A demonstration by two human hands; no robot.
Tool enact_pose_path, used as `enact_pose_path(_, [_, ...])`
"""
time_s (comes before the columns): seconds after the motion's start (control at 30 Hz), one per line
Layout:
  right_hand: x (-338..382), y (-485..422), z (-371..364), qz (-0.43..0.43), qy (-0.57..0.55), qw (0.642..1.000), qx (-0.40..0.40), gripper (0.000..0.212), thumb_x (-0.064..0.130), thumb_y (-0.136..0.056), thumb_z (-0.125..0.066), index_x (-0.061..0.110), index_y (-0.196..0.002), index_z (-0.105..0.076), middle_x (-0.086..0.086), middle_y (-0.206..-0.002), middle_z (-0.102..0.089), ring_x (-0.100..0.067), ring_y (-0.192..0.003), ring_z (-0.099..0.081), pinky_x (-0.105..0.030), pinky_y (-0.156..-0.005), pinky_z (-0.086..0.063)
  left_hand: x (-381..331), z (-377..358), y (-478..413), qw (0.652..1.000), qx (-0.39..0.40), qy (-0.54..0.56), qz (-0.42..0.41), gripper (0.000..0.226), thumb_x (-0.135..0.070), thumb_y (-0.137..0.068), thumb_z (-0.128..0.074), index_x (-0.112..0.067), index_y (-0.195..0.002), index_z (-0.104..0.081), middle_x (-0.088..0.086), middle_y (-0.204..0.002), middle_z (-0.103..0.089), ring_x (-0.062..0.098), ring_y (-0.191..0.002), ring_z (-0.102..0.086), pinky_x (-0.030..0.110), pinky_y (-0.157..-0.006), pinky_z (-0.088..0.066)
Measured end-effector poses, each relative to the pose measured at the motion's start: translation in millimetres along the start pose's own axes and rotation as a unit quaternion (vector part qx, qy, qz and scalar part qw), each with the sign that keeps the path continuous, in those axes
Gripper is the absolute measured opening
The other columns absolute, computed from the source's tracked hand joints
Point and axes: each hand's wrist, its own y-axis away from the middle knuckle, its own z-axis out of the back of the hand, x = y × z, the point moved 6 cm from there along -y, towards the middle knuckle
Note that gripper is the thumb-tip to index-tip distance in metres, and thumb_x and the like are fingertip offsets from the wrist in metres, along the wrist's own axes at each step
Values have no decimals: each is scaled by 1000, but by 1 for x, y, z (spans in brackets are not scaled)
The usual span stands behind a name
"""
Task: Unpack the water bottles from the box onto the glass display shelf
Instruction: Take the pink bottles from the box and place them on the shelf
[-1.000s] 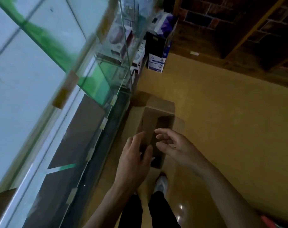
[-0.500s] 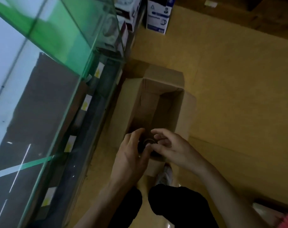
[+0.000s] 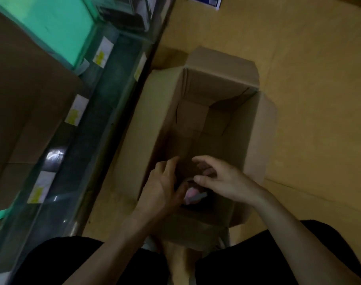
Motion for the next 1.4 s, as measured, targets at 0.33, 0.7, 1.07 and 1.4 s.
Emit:
enact_pose_path(0.33, [-14, -67, -3, 50, 66, 995, 55, 54, 38, -100, -64, 39, -149, -41, 22, -120, -48, 8, -102, -54, -13, -78, -43, 44, -29, -64, 999, 36, -39, 10, 77, -47, -94, -63, -27, -157, -23, 12, -149, -39, 31, -132, -46, 40, -105, -44])
enact_pose_path(0.7, [-12, -79, -7, 71, 136, 987, 42, 57, 36, -100, -64, 35, -152, -41, 10, -133, -51, -10, -120, -57, -29, -99, -50, 53, -53, -68, 988, 112, -103, 21, 80, -46, -97, -58, -25, -159, -12, 21, -147, -39, 41, -132, -47, 44, -107, -43])
enact_pose_path(1.07, [-34, -76, -17, 26, 191, 979, 60, 58, 39, -100, -62, 36, -153, -39, 5, -145, -51, -10, -123, -53, -35, -106, -48, 58, -59, -53, 925, 90, -370, 5, 40, -32, -103, -51, -13, -138, -42, 11, -131, -58, 28, -115, -62, 31, -77, -43])
enact_pose_path(1.4, [-32, -77, -16, 26, 222, 974, 45, 57, 39, -101, -61, 32, -154, -40, 2, -147, -52, -15, -129, -53, -36, -108, -46, 43, -38, -54, 940, 20, -335, -59, 25, -33, -100, -54, -18, -120, -59, 5, -112, -69, 26, -104, -68, 34, -74, -48])
